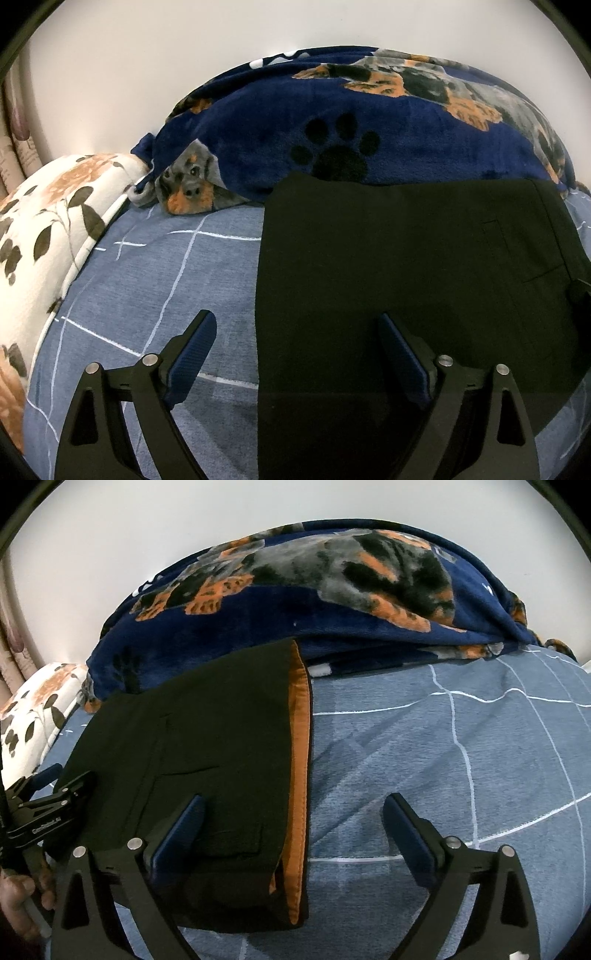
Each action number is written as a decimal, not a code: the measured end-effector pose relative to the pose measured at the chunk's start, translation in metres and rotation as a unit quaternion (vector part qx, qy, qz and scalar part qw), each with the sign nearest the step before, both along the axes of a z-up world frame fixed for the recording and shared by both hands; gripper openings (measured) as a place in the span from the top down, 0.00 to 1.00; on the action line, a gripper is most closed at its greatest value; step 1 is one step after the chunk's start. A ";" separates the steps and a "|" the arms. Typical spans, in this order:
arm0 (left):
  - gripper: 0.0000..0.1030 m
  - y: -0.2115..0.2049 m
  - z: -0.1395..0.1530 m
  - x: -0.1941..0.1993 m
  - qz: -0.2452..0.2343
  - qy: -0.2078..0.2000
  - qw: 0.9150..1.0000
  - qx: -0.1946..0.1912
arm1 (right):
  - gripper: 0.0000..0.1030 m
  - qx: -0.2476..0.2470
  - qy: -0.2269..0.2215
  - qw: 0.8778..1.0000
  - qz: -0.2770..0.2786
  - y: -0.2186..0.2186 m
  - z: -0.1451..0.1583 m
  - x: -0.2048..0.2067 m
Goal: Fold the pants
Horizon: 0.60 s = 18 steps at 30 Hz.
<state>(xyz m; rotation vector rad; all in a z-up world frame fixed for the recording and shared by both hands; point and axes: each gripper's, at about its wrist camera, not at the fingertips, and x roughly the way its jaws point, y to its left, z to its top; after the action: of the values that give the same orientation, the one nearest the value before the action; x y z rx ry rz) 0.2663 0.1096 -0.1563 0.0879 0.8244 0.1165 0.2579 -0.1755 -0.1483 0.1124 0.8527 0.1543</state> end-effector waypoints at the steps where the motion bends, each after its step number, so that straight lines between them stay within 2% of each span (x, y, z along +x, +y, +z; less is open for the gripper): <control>1: 0.12 0.000 0.001 -0.001 0.000 -0.002 1.000 0.002 | 0.06 0.000 0.000 1.000 -0.001 0.000 0.000 0.000; 6: 0.12 0.000 0.010 -0.012 0.013 -0.020 1.000 0.019 | 0.06 -0.003 0.002 1.000 -0.015 -0.003 0.002 -0.002; 9: 0.12 -0.001 0.023 -0.029 0.013 -0.027 0.999 0.013 | 0.05 0.017 -0.009 0.999 -0.029 -0.010 0.018 -0.024; 11: 0.12 -0.002 0.038 -0.044 0.015 -0.042 0.999 0.009 | 0.05 0.023 -0.022 0.999 -0.026 -0.011 0.031 -0.042; 14: 0.06 -0.006 0.068 -0.069 0.029 -0.070 0.997 0.025 | 0.05 0.035 -0.036 0.999 -0.019 -0.013 0.050 -0.070; 18: 0.00 -0.009 0.114 -0.108 0.015 -0.123 0.992 0.002 | 0.05 0.062 -0.055 0.996 -0.020 -0.024 0.076 -0.105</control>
<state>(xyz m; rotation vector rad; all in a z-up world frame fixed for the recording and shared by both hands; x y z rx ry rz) 0.1587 0.1008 -0.0420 0.0621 0.5789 0.1543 0.1529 -0.1993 -0.0728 0.2341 0.7300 0.1745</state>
